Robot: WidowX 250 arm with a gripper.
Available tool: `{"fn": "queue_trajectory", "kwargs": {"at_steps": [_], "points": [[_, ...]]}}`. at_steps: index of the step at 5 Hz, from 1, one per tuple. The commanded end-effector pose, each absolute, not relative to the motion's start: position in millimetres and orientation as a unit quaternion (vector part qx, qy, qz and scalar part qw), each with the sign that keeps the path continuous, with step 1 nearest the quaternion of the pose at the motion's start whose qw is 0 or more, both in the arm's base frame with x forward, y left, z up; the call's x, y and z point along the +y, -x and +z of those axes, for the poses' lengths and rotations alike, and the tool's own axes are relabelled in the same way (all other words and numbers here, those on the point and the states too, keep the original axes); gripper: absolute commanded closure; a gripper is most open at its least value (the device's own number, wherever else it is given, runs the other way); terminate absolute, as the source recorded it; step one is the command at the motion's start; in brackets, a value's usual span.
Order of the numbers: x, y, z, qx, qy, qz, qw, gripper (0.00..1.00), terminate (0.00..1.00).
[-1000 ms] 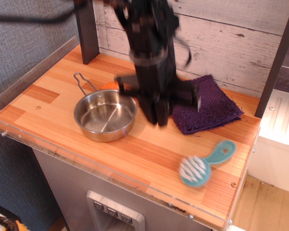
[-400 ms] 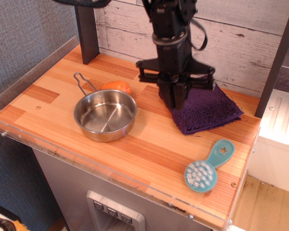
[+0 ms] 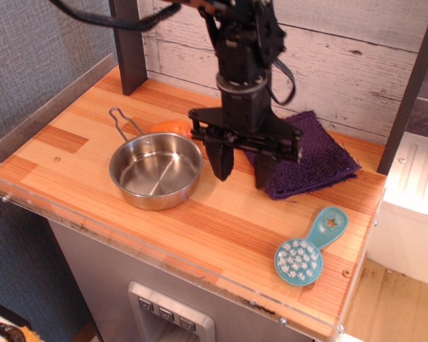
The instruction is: PICK UP THE BRUSH AND PUT ONT THE VIOLET TOWEL
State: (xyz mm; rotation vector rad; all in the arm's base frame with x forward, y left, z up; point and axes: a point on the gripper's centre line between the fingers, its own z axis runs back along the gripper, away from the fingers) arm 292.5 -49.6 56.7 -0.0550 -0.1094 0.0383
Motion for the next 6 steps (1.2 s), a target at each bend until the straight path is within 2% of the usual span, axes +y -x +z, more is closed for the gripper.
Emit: {"fn": "queue_trajectory", "kwargs": {"at_steps": [1, 3, 4, 5, 6], "points": [[-80, -270, 60, -0.077, 0.040, -0.026, 0.996, 0.00, 0.00], [-116, -263, 32, -0.073, 0.001, -0.103, 0.992, 0.00, 0.00], [-121, -265, 24, -0.076, -0.014, -0.121, 0.990, 0.00, 0.00], [-119, -268, 14, -0.061, -0.007, -0.120, 0.991, 0.00, 0.00], [-110, -273, 17, -0.051, 0.017, -0.105, 0.993, 1.00, 0.00]]}}
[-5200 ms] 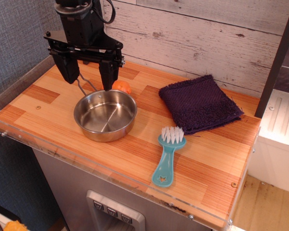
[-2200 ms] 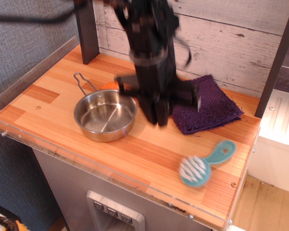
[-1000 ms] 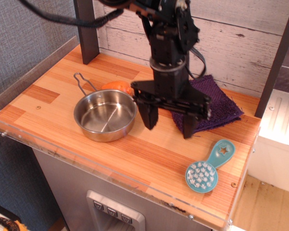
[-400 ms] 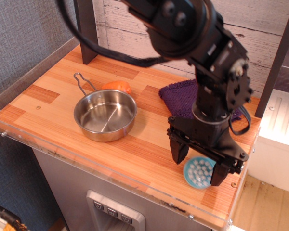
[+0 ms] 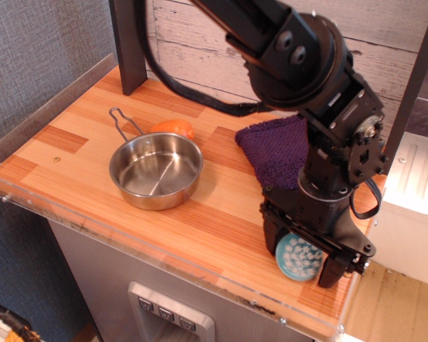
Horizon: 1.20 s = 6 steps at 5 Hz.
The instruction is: PICK UP THE BRUSH AND PUT ONT THE VIOLET TOWEL
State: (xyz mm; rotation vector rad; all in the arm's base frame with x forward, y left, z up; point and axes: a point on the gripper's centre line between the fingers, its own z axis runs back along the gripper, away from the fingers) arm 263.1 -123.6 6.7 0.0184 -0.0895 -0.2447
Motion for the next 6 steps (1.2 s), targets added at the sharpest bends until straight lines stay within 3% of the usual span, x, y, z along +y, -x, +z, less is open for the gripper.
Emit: {"fn": "queue_trajectory", "kwargs": {"at_steps": [1, 3, 4, 5, 6], "points": [[-94, -283, 46, -0.067, 0.043, -0.102, 0.992, 1.00, 0.00], [-44, -326, 145, -0.157, 0.117, -0.111, 0.974, 1.00, 0.00], [-30, -360, 128, -0.135, 0.117, -0.086, 0.980, 1.00, 0.00], [-46, -371, 84, -0.090, 0.101, -0.112, 0.984, 1.00, 0.00], [-62, -364, 57, -0.063, 0.088, -0.132, 0.985, 1.00, 0.00]]}}
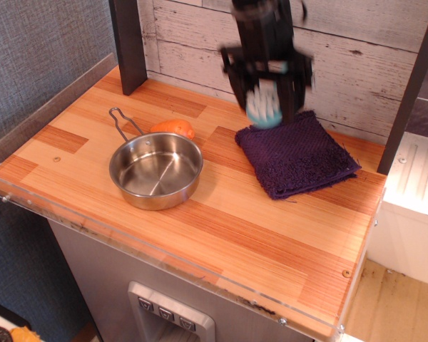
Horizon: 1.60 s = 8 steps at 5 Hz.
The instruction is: PICK UP THE BRUSH AND PUT ONT THE VIOLET TOWEL
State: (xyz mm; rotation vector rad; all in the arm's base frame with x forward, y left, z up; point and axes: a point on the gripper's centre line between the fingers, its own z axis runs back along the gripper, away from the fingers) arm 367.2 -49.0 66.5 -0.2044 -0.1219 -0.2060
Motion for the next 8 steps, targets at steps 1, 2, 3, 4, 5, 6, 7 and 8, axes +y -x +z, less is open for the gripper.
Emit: {"fn": "queue_trajectory", "kwargs": {"at_steps": [1, 2, 3, 4, 5, 6, 7, 8], "points": [[-70, -359, 48, -0.058, 0.078, -0.147, 0.984, 1.00, 0.00], [-59, -359, 54, -0.057, 0.062, -0.133, 0.988, 0.00, 0.00], [-56, -359, 64, -0.070, 0.063, -0.125, 0.988, 0.00, 0.00], [-44, -355, 86, -0.088, 0.069, -0.112, 0.987, 0.00, 0.00], [-8, -339, 124, -0.118, 0.066, -0.076, 0.988, 0.00, 0.00], [18, -327, 133, -0.120, 0.072, -0.062, 0.988, 0.00, 0.00], [35, -313, 128, -0.114, 0.039, -0.056, 0.991, 0.00, 0.00], [37, -306, 123, -0.106, 0.020, -0.078, 0.991, 0.00, 0.00]]}}
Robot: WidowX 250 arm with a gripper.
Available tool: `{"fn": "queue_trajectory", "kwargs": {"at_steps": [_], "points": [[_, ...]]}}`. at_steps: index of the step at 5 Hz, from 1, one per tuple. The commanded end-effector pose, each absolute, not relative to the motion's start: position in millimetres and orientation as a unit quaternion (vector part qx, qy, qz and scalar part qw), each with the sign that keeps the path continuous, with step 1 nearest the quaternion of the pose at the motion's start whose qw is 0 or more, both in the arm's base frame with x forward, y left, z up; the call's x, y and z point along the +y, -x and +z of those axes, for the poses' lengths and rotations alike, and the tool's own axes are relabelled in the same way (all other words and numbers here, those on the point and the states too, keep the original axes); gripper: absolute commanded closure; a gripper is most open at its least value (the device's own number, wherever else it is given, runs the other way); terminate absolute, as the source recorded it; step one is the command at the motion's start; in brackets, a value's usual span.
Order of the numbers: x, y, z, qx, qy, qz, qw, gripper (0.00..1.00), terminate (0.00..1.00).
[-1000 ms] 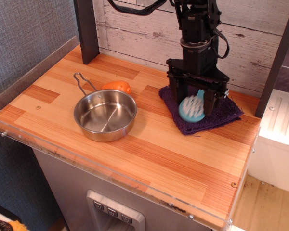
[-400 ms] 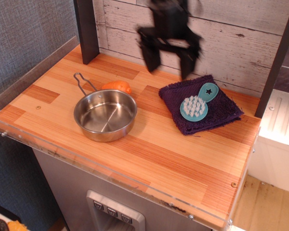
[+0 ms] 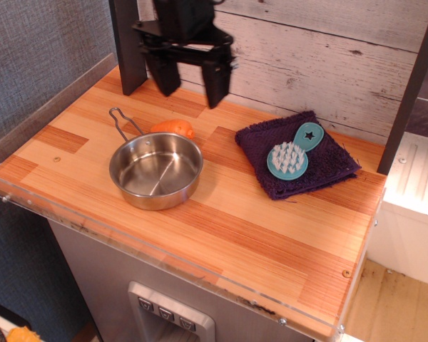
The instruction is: PICK UP THE BRUSH AND PUT ONT THE VIOLET TOWEL
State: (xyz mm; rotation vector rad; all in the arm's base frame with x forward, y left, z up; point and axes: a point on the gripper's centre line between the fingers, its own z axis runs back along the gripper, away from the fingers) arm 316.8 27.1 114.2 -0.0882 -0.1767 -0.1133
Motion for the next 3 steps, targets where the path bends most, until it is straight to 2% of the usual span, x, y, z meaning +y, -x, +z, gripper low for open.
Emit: {"fn": "queue_trajectory", "kwargs": {"at_steps": [1, 2, 3], "points": [[35.8, -302.6, 115.2, -0.101, 0.003, -0.098, 0.990, 0.00, 0.00], [35.8, -302.6, 115.2, -0.101, 0.003, -0.098, 0.990, 0.00, 0.00], [35.8, -302.6, 115.2, -0.101, 0.003, -0.098, 0.990, 0.00, 1.00]]}}
